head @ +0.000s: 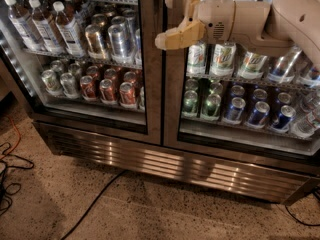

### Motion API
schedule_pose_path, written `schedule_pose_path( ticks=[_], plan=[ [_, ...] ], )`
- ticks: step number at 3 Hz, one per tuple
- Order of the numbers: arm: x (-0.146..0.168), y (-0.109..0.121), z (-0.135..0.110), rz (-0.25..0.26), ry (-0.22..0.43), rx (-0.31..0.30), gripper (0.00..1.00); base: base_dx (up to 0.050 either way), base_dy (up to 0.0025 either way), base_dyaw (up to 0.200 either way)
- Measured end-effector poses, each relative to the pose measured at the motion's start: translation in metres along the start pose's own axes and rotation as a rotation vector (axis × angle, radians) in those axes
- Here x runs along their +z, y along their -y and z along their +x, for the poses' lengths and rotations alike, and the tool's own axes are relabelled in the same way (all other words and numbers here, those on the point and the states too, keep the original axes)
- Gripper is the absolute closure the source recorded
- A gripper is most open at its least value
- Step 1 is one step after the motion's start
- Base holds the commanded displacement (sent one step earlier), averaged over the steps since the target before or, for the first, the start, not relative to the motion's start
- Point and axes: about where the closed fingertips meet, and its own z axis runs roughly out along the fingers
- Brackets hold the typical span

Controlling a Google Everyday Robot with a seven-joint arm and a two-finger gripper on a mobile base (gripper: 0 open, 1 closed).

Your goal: Open right fridge door

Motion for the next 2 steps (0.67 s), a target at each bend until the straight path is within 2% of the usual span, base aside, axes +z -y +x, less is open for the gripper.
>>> schedule_pose_path(
  ticks=[1, 2],
  plan=[
    [0.0015, -0.0007, 0.0, -0.005, -0.001, 0.0, 0.0, 0.0, 0.0, 0.0],
    [0.0011, -0.0018, 0.0006, -0.014, -0.005, 0.001, 0.19, 0.0, 0.0, 0.0]
  ],
)
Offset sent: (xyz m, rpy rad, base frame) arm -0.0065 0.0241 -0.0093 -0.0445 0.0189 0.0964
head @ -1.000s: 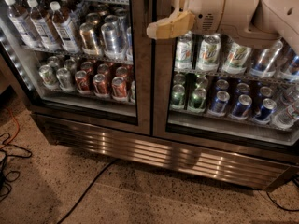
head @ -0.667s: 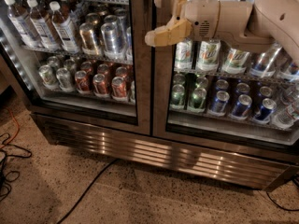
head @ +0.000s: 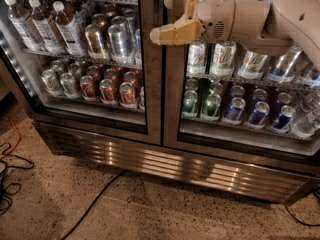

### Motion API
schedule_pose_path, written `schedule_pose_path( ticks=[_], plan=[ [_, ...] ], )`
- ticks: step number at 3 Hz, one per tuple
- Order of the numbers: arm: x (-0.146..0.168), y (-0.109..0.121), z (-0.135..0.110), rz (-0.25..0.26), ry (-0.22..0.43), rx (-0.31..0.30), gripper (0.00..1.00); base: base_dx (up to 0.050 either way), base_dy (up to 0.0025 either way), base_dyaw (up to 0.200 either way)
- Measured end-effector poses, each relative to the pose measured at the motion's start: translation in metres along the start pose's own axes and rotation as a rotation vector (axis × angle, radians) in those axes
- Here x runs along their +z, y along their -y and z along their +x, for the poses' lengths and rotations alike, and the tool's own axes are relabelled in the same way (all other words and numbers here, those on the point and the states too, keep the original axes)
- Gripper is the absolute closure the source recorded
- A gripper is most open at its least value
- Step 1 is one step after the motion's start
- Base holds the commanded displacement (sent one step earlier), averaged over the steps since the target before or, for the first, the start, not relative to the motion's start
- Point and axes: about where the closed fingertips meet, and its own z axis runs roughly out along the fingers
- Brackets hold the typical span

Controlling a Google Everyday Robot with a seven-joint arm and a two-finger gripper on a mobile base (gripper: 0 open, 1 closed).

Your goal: Open right fridge door

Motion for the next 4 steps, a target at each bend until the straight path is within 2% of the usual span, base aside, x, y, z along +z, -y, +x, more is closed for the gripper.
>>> schedule_pose_path(
  ticks=[3, 4],
  plan=[
    [-0.009, 0.014, -0.001, -0.003, -0.002, 0.0, 0.89, 0.0, 0.0, 0.0],
    [-0.012, 0.021, -0.001, -0.003, -0.002, 0.0, 1.0, 0.0, 0.0, 0.0]
  ],
)
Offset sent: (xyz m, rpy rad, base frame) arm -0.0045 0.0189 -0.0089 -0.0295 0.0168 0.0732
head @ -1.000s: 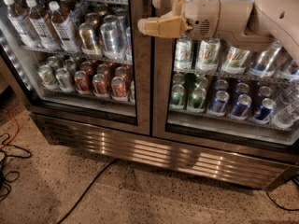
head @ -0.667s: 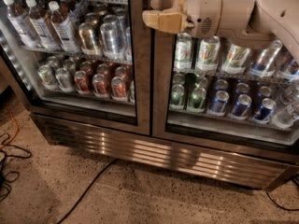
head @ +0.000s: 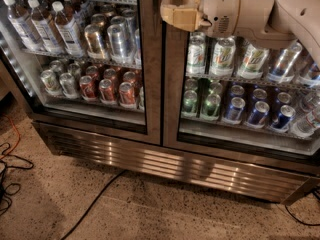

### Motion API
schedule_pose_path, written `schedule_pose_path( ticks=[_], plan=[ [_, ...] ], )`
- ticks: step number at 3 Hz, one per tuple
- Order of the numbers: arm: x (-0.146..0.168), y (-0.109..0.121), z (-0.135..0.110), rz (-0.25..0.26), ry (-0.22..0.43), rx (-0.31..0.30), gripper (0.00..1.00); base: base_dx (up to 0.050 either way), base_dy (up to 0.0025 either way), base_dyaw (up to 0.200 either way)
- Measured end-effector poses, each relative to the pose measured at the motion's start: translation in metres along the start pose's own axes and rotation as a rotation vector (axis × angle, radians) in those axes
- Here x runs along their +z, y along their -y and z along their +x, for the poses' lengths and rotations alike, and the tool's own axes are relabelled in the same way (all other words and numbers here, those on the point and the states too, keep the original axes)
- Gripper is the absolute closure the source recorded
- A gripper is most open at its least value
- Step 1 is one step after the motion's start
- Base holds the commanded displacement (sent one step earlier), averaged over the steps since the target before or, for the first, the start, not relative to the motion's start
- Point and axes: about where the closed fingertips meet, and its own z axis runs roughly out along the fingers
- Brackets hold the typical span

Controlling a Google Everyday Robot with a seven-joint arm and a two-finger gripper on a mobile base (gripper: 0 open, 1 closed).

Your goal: Open right fridge door

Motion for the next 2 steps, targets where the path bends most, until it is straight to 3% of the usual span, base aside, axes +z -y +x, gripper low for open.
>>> schedule_pose_path(
  ticks=[2],
  plan=[
    [-0.0008, 0.0144, 0.0009, 0.0, 0.0, 0.0, 1.0, 0.0, 0.0, 0.0]
  ],
)
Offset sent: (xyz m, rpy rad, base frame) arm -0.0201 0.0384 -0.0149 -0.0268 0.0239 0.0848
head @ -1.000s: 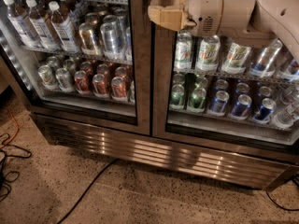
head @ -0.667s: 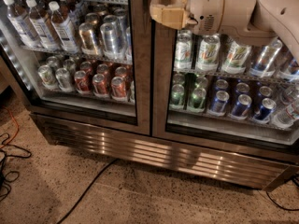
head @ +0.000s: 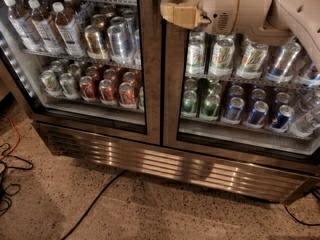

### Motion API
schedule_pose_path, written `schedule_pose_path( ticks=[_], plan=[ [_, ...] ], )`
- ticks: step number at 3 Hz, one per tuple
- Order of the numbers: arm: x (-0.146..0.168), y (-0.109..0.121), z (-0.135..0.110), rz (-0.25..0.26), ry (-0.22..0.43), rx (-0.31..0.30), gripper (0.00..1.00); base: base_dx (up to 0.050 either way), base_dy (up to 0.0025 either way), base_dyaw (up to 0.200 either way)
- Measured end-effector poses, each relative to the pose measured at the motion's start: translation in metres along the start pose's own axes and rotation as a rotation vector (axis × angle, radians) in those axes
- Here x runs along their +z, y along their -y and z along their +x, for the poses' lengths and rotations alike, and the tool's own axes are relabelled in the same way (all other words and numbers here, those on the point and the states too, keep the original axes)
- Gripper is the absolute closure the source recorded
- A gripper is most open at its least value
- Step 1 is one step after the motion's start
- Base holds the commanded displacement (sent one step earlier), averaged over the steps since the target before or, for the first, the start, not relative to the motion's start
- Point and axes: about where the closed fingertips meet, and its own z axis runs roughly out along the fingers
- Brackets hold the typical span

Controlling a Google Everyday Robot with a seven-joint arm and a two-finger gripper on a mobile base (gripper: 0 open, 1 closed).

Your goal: Open right fridge door

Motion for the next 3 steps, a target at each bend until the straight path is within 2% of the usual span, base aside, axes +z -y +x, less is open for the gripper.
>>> schedule_pose_path(
  ticks=[1, 2, 3],
  plan=[
    [0.001, 0.009, 0.003, 0.0, 0.0, 0.0, 1.0, 0.0, 0.0, 0.0],
    [0.029, 0.036, 0.008, 0.0, 0.0, 0.0, 1.0, -0.05, 0.00094, -0.007],
    [0.029, 0.036, 0.008, 0.0, 0.0, 0.0, 1.0, 0.0, 0.0, 0.0]
  ],
)
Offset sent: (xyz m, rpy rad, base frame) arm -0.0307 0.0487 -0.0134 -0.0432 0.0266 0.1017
